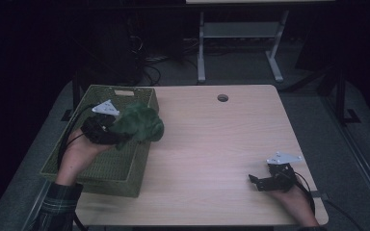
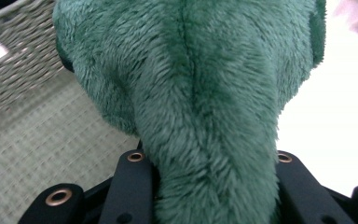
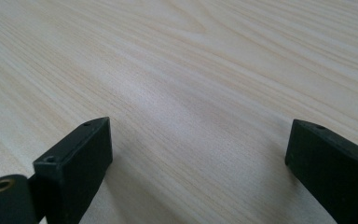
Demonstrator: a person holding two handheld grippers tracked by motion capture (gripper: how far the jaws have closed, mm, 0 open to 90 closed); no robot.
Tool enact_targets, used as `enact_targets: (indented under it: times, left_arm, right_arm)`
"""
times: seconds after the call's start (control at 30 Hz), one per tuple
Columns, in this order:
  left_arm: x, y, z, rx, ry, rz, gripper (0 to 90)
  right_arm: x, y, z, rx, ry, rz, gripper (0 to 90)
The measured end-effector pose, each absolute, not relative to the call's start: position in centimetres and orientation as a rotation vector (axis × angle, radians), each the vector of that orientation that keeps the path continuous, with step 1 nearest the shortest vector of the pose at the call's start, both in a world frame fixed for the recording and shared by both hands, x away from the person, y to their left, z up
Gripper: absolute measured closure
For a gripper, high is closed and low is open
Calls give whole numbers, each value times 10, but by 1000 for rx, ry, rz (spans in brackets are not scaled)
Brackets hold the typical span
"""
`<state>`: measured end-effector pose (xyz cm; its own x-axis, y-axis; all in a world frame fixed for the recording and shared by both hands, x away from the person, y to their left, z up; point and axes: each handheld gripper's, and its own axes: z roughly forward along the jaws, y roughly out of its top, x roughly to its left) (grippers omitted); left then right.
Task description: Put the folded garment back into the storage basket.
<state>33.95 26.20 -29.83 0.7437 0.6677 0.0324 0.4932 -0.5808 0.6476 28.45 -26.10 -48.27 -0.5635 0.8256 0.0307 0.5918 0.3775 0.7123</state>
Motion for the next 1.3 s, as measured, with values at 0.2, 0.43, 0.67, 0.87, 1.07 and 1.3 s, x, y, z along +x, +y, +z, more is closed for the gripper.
enact_targets:
  times: [0.2,0.43,0.67,0.87,1.07,1.3]
  left_arm:
    - [340,281,-304,2295,936,388,657]
    - [342,301,-311,2265,1029,428,655]
    - [346,318,-323,2244,1121,475,651]
    - [351,330,-337,2226,1198,491,651]
    - [355,335,-354,2233,1238,478,649]
    - [363,332,-376,2276,1251,450,648]
  right_arm:
    - [285,-261,-483,1240,2312,990,68]
    - [284,-261,-483,1240,2312,990,68]
    - [284,-261,-483,1240,2312,990,68]
    - [285,-261,-483,1240,2312,990,68]
    - [285,-261,-483,1240,2312,990,68]
    - [285,-261,-483,1240,2312,990,68]
